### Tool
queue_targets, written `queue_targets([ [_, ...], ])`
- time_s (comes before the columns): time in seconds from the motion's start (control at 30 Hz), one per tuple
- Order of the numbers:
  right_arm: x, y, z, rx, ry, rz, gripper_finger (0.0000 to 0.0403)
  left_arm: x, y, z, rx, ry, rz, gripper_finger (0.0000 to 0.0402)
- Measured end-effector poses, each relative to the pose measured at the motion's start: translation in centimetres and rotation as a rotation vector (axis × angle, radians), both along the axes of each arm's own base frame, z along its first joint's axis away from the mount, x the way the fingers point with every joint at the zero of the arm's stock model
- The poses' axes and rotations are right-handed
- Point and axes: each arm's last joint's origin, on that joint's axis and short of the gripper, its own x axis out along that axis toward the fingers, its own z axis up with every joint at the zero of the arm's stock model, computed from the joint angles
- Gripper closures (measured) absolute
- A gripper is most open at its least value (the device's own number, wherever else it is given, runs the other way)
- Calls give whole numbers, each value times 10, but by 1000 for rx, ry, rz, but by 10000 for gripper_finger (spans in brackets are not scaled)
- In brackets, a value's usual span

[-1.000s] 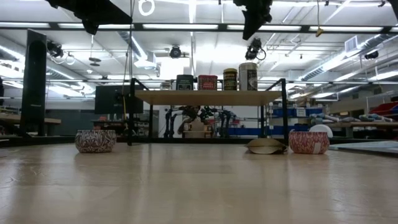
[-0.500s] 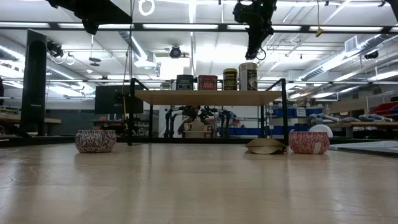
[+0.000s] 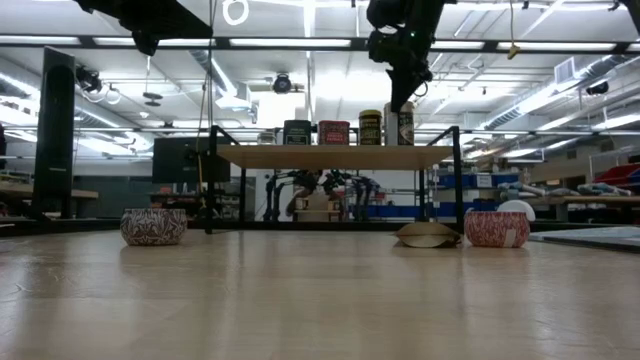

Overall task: Shelf spices
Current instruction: Put the gold seasoning bottle on the shelf

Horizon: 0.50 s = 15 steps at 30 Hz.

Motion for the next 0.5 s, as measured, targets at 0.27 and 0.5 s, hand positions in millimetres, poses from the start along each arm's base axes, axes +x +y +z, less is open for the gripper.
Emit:
queue_targets([
  [0.27,2,-8,-14,-9,-12,-15,403,0,0,0,0,1,0,401],
  [0.5,0,-14,-18,-11,-13,-31,403,0,0,0,0,2,0,401],
])
